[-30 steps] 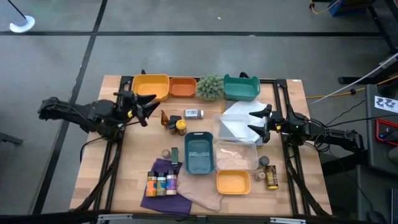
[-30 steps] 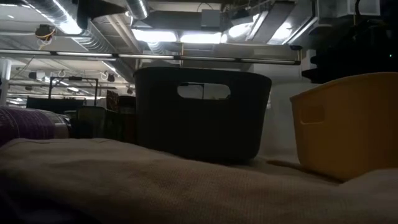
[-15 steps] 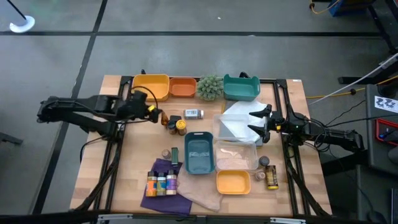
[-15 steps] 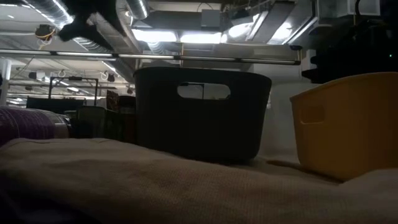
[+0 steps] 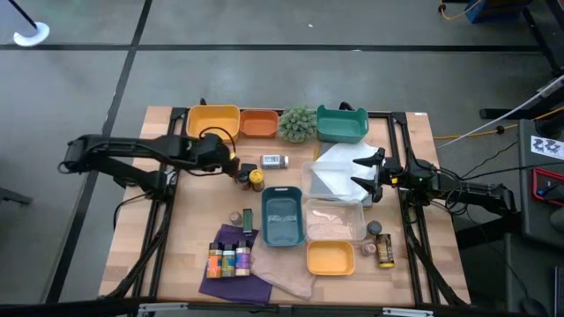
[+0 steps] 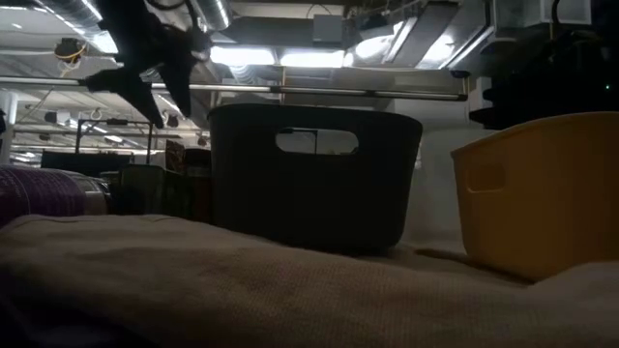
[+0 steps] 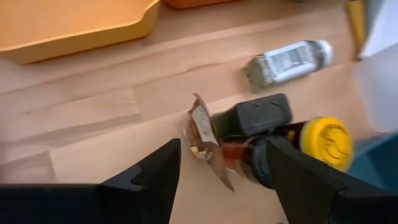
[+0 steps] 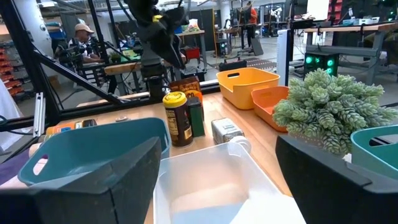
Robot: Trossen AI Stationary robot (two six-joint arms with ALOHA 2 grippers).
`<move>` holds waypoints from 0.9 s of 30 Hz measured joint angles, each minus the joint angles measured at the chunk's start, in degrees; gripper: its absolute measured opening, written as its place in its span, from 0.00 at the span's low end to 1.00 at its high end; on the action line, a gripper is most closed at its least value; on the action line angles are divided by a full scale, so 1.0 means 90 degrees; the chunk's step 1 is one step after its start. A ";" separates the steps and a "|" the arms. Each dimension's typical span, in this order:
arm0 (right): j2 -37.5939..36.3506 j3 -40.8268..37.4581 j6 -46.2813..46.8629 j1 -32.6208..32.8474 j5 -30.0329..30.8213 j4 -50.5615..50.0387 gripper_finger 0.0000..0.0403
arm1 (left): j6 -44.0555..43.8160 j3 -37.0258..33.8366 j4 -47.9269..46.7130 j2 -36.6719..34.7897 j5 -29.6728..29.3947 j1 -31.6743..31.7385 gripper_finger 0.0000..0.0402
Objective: Sort spices by type
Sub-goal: Put the orange seasoning pack into the top yellow bin
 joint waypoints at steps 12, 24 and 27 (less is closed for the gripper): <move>0.0000 0.0001 -0.0006 0.0002 0.0000 -0.0004 0.79 | -0.0002 0.0000 0.0131 0.1060 0.0260 0.0469 0.55; 0.0000 -0.0001 -0.0021 0.0002 0.0000 -0.0043 0.79 | -0.0002 -0.0002 0.0146 0.1864 0.0425 0.0734 0.55; 0.0000 0.0001 -0.0022 0.0001 0.0000 -0.0127 0.79 | -0.0002 -0.0002 0.0160 0.1979 0.0425 0.0741 0.55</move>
